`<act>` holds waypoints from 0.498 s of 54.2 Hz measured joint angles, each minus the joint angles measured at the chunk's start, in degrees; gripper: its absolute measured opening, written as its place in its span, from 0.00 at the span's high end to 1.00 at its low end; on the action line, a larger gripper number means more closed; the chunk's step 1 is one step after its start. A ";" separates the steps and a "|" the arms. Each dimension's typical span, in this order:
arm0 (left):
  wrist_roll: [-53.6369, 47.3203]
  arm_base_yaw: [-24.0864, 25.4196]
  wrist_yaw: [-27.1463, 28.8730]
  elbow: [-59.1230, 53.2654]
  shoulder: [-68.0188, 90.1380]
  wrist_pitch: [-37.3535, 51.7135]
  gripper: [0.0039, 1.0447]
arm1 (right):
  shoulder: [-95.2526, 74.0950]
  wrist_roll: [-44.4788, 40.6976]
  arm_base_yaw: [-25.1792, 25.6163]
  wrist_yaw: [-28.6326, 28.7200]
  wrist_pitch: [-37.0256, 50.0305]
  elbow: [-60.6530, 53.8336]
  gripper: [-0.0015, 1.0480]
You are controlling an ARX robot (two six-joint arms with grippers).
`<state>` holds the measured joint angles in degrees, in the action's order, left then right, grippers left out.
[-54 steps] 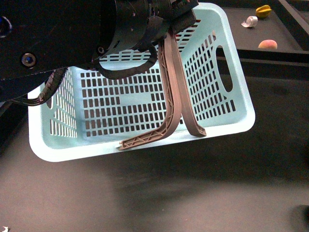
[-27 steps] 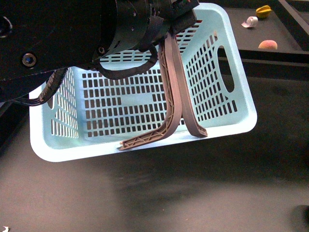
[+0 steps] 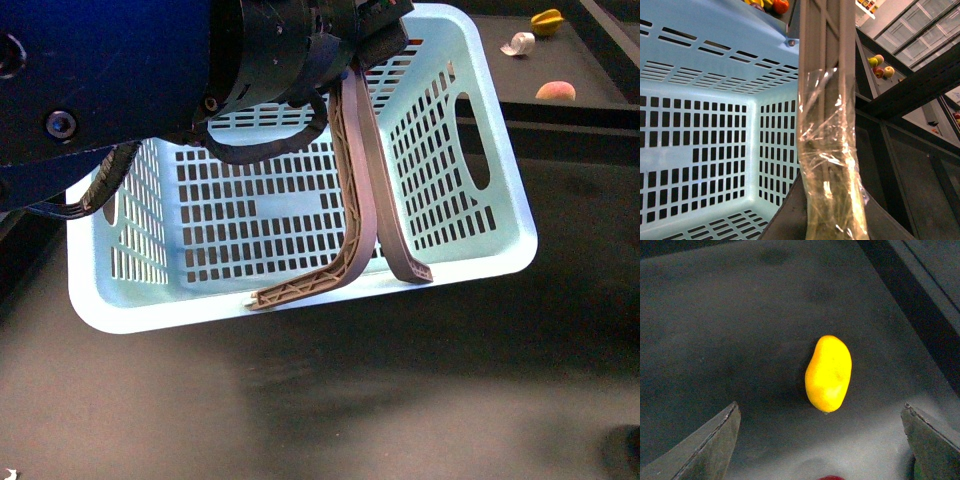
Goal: Pick mango with right arm and hold basket with left
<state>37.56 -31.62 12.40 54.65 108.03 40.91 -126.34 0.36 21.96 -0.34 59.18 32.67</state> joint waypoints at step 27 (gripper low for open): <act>0.00 0.00 0.02 0.00 0.00 0.00 0.92 | -18.80 -2.03 -0.55 -4.92 -5.97 20.81 0.08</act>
<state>37.56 -31.62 12.43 54.65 108.03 40.91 -145.14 -1.67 21.41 -5.26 53.21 53.47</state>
